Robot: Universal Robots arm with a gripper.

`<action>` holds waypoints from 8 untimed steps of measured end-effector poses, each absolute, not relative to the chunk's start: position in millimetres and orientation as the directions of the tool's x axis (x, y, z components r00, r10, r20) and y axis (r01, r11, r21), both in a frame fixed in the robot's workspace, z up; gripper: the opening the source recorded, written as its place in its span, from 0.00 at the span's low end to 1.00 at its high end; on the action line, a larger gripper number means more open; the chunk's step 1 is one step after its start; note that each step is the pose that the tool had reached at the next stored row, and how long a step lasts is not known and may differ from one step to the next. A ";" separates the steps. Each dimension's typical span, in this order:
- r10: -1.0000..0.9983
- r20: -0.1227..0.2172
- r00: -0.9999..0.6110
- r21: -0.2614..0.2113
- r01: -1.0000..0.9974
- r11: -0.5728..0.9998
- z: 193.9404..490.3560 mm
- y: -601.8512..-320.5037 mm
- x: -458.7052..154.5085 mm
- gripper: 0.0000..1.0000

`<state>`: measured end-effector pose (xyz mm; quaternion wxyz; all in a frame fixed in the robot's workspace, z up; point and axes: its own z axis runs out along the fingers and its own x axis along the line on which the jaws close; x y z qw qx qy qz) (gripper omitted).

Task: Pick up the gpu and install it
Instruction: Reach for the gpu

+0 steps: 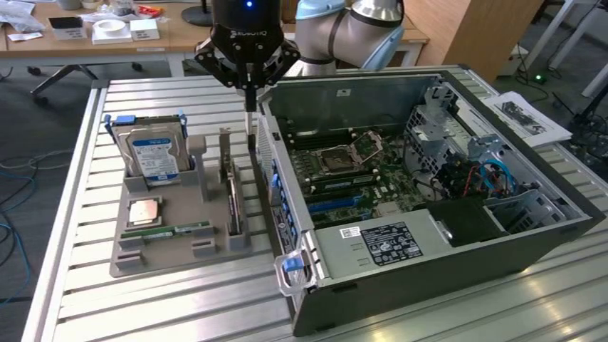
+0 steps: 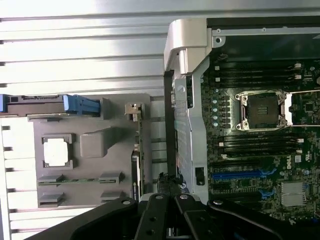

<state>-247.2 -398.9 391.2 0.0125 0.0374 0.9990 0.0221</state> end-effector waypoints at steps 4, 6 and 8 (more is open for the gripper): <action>0.075 -0.023 -0.997 0.045 0.074 0.996 390.8 -398.8 -256.5 0.11; 0.075 -0.023 -0.997 0.045 0.074 0.996 390.6 -398.8 -260.8 0.11; 0.075 -0.023 -0.997 0.045 0.074 0.996 390.4 -398.8 -265.1 0.11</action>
